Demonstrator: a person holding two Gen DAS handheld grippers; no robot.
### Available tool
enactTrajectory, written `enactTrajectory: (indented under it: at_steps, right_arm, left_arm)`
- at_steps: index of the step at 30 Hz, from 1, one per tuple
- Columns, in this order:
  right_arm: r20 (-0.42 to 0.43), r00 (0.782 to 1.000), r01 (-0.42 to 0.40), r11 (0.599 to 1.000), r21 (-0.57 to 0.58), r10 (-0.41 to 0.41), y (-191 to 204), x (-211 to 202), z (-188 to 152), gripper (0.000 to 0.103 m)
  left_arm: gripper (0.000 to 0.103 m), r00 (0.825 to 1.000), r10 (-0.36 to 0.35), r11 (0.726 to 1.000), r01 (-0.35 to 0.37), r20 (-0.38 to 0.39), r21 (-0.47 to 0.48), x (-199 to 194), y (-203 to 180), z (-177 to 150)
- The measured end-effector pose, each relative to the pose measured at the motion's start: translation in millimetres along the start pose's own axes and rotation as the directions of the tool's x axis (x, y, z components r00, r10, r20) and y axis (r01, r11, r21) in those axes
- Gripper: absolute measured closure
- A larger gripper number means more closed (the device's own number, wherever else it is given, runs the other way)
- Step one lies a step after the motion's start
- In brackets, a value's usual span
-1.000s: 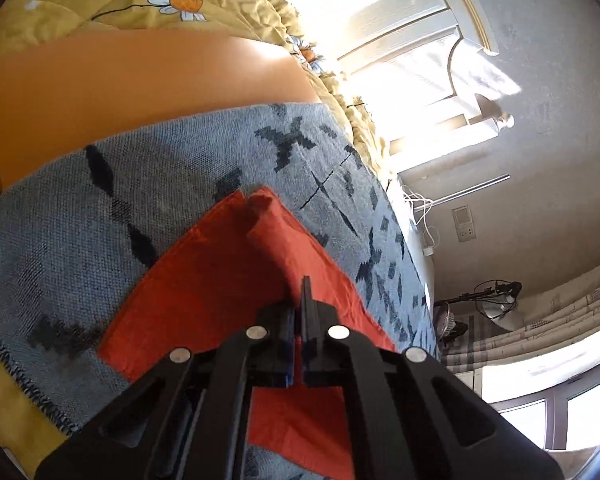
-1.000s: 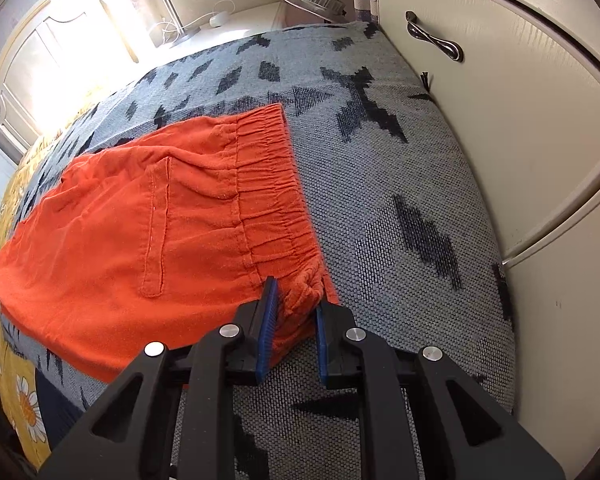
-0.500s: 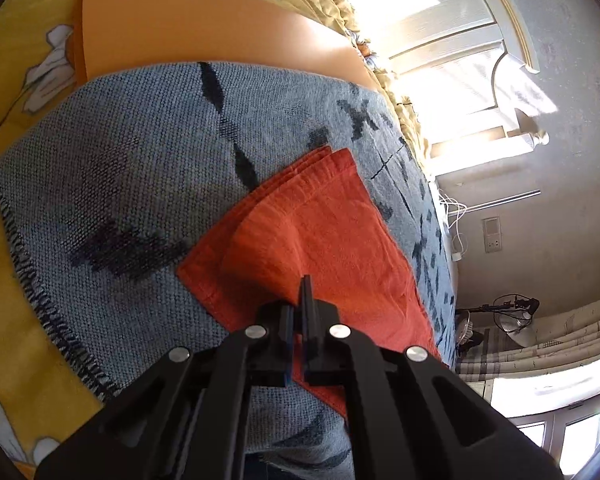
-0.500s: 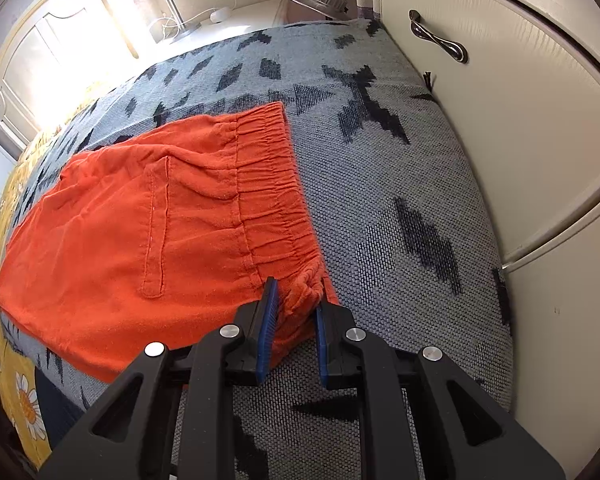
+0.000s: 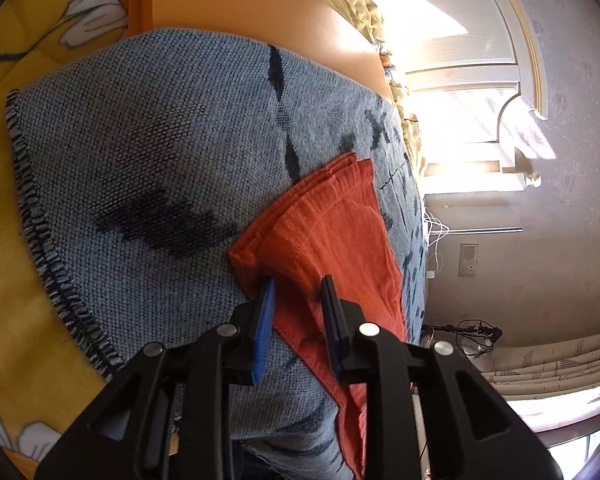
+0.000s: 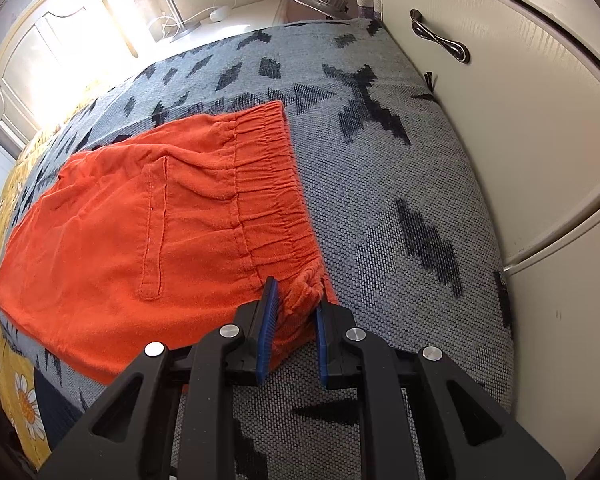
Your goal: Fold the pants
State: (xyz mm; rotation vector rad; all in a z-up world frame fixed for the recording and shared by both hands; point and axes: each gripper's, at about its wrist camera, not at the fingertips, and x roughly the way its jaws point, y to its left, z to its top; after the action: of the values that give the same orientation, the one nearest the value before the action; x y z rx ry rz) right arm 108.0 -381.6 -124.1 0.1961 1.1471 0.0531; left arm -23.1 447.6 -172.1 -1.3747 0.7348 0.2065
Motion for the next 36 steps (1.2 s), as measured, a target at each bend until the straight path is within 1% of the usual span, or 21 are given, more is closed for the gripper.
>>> enactTrajectory:
  at_steps: [2,3,4,5,7,8,11,13,17,18,19,20,21,24,26,27,29,31,33,35,36]
  right_arm:
    - [-0.001,1.0,0.0,1.0,-0.004,0.0,0.4,-0.2,0.4,0.091]
    - [-0.004,1.0,0.001,1.0,-0.006,-0.001,0.4,0.0,0.9,0.091]
    - [-0.008,1.0,0.002,1.0,-0.009,-0.002,1.1,-0.4,1.6,0.091]
    - [-0.014,1.0,-0.009,1.0,-0.006,0.009,0.7,-1.2,2.2,0.091]
    - [-0.02,0.999,-0.036,0.999,0.012,0.036,-2.6,-7.2,3.1,0.092]
    - [-0.016,0.999,-0.048,0.999,0.018,0.048,-4.7,-11.3,2.7,0.092]
    - [-0.016,0.999,-0.045,0.999,0.0,0.045,-4.2,-14.8,0.5,0.092]
    - [-0.036,0.999,-0.029,1.0,-0.012,0.029,-3.0,-6.6,-1.2,0.092]
    - [-0.026,0.999,-0.023,1.0,-0.02,0.022,-1.9,-12.4,-2.9,0.092]
    - [-0.028,0.999,-0.024,1.0,-0.02,0.024,-2.8,-12.6,-3.0,0.092]
    - [-0.032,0.999,-0.027,0.999,-0.019,0.026,-3.5,-11.3,-2.8,0.092]
    - [-0.036,0.999,-0.027,0.999,-0.02,0.026,-3.9,-9.2,-3.0,0.092]
    - [-0.038,0.999,-0.025,0.999,-0.02,0.025,-3.9,-7.3,-2.8,0.092]
    - [-0.035,0.999,-0.015,1.0,-0.023,0.014,-1.2,-5.6,-1.9,0.092]
    - [-0.035,0.999,-0.012,1.0,-0.023,0.011,-0.8,-4.3,-1.5,0.092]
    - [-0.036,0.999,-0.013,1.0,-0.021,0.012,-1.2,-4.3,-1.3,0.092]
    - [-0.037,0.999,-0.013,1.0,-0.022,0.012,-1.4,-4.4,-1.0,0.092]
    - [-0.036,0.999,-0.014,1.0,-0.021,0.013,-2.0,-4.2,-1.1,0.092]
    - [-0.033,0.999,-0.014,1.0,-0.019,0.013,-1.8,-4.4,-1.9,0.092]
    - [-0.029,1.0,-0.01,1.0,-0.019,0.01,-1.8,-3.9,-2.5,0.092]
    - [-0.029,1.0,-0.009,1.0,-0.021,0.009,-1.8,-3.7,-2.5,0.092]
  left_arm:
    - [0.082,1.0,-0.02,1.0,0.02,-0.016,0.001,6.4,-4.9,-0.4]
    - [0.089,1.0,-0.011,1.0,0.011,-0.023,0.02,9.7,-9.8,0.1]
    - [0.103,1.0,0.006,0.999,-0.005,-0.015,0.042,9.8,-14.8,0.8]
    - [0.102,1.0,0.019,0.999,-0.019,0.002,0.049,5.2,-18.3,0.9]
    - [0.102,1.0,-0.014,0.998,0.013,0.025,0.063,-10.0,-26.0,-1.3]
    - [0.102,0.999,-0.012,0.997,0.01,0.034,0.082,-16.0,-29.5,-3.9]
    - [0.102,0.999,0.034,0.995,-0.035,0.009,0.099,-9.4,-23.9,-6.1]
    - [0.102,0.999,0.033,0.999,-0.033,-0.017,0.034,-1.1,-7.1,-3.5]
    - [0.099,1.0,0.013,1.0,-0.013,0.005,0.022,-7.6,-0.1,-6.3]
    - [0.093,1.0,0.015,1.0,-0.015,0.012,0.015,-9.5,0.6,-6.0]
    - [0.083,1.0,0.021,1.0,-0.021,0.02,0.001,-11.9,3.0,-5.2]
    - [0.063,0.999,0.017,1.0,-0.017,0.033,-0.014,-15.7,7.7,-4.8]
    - [0.061,0.999,0.011,1.0,-0.01,0.049,-0.022,-19.6,11.5,-4.2]
    - [0.062,0.998,0.032,0.999,-0.031,0.054,-0.022,-23.8,20.5,-2.4]
    - [0.071,0.998,0.034,0.999,-0.033,0.048,-0.018,-23.0,23.9,-0.5]
    - [0.072,0.998,0.03,1.0,-0.03,0.049,-0.007,-23.3,22.0,0.4]
    - [0.072,0.999,0.025,1.0,-0.025,0.047,0.004,-23.3,20.4,2.0]
    - [0.072,0.998,0.06,0.998,-0.06,0.031,0.003,-18.6,19.0,4.0]
    - [0.072,0.998,0.059,0.998,-0.059,0.028,0.002,-17.4,17.1,6.3]
    - [0.072,0.997,0.068,0.997,-0.069,0.029,0.034,-16.7,11.6,10.2]
    - [0.075,0.996,0.09,0.994,-0.091,0.021,0.057,-13.6,6.6,12.7]
